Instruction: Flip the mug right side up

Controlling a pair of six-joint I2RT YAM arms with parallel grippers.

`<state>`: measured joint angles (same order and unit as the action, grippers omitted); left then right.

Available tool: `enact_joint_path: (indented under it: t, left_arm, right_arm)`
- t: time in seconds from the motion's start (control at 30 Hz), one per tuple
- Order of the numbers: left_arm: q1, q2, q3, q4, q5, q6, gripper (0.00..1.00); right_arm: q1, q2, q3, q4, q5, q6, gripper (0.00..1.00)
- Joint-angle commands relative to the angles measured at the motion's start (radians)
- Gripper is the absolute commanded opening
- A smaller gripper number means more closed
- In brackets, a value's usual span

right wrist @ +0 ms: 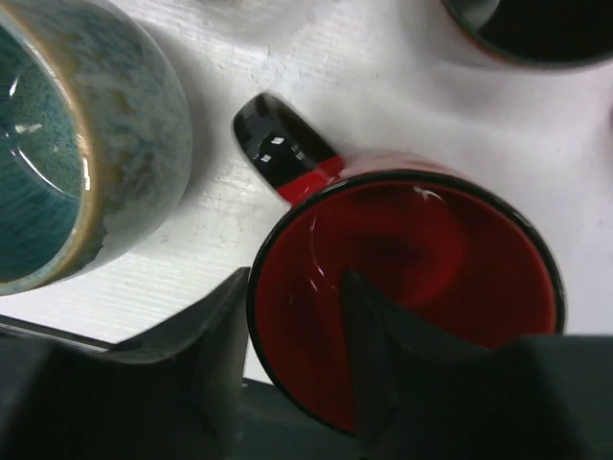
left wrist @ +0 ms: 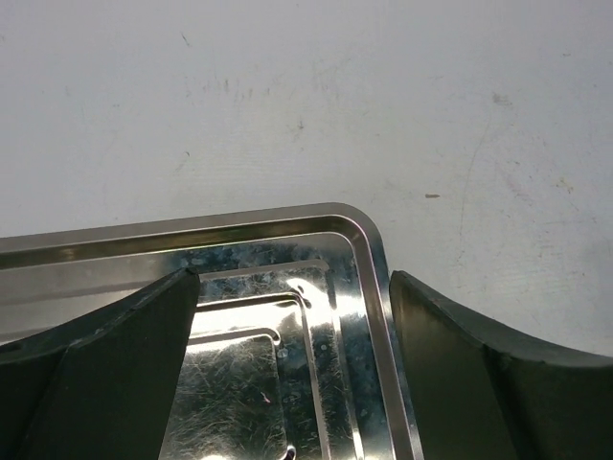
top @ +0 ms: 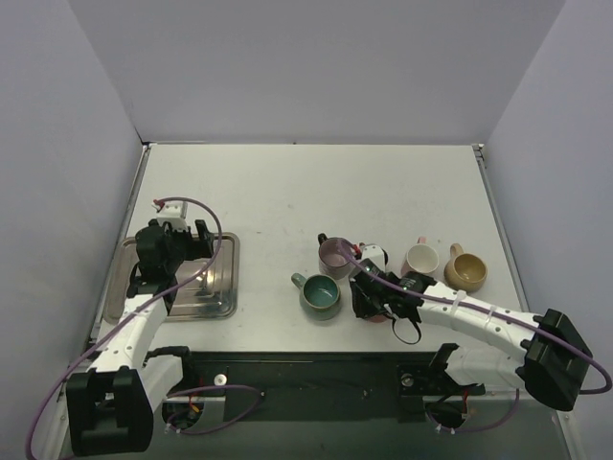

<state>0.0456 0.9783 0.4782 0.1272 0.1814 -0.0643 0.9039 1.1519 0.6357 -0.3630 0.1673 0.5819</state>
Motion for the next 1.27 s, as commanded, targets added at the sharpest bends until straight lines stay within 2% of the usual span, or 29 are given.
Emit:
enact_joint_path:
  t: [0.0,0.13,0.23,0.27,0.37,0.43,0.47,0.5,0.57,0.7,0.8,0.97,1.1,1.23]
  left_arm:
    - [0.007,-0.055,-0.052,0.170,-0.008,-0.062,0.91]
    - [0.007,-0.078,-0.073,0.226,-0.014,-0.080,0.92]
    - [0.007,-0.070,-0.061,0.230,-0.025,-0.120,0.92]
    - [0.005,-0.067,-0.064,0.244,-0.007,-0.114,0.92]
    - [0.005,-0.067,-0.101,0.333,-0.010,-0.135,0.93]
    - [0.005,-0.073,-0.122,0.376,-0.026,-0.157,0.93]
    - [0.002,-0.076,-0.128,0.387,-0.048,-0.158,0.93]
    - [0.002,-0.078,-0.131,0.390,-0.063,-0.161,0.93]
    - [0.000,-0.081,-0.139,0.388,-0.083,-0.160,0.93]
    - [0.003,-0.078,-0.164,0.402,-0.121,-0.128,0.93]
    - [0.002,-0.047,-0.191,0.460,-0.149,-0.109,0.93]
    - [0.002,0.029,-0.239,0.548,-0.145,-0.103,0.93]
    - [0.002,0.077,-0.240,0.546,-0.152,-0.120,0.93]
    - [0.002,0.118,-0.205,0.477,-0.117,-0.098,0.94]
  right_arm:
    - [-0.016,-0.035,0.054,-0.014,0.001,-0.007,0.51]
    - [-0.016,-0.067,0.174,-0.128,0.050,-0.071,0.67]
    - [-0.031,-0.129,0.280,-0.177,0.187,-0.138,0.85]
    - [-0.064,-0.164,0.292,-0.177,0.254,-0.154,0.87]
    - [-0.178,-0.242,0.271,-0.056,0.351,-0.253,0.89]
    - [-0.361,-0.322,0.195,0.077,0.386,-0.287,0.91]
    - [-0.409,-0.337,0.150,0.141,0.382,-0.290,0.92]
    - [-0.521,-0.366,0.121,0.179,0.377,-0.289,0.92]
    - [-0.653,-0.398,0.049,0.260,0.409,-0.274,0.92]
    - [-0.802,-0.474,-0.125,0.450,0.485,-0.290,0.93]
    - [-0.835,-0.509,-0.223,0.531,0.472,-0.306,0.93]
    - [-0.836,-0.532,-0.292,0.575,0.460,-0.295,0.93]
    - [-0.838,-0.531,-0.298,0.576,0.434,-0.295,0.93]
    - [-0.836,-0.537,-0.294,0.572,0.416,-0.297,0.93]
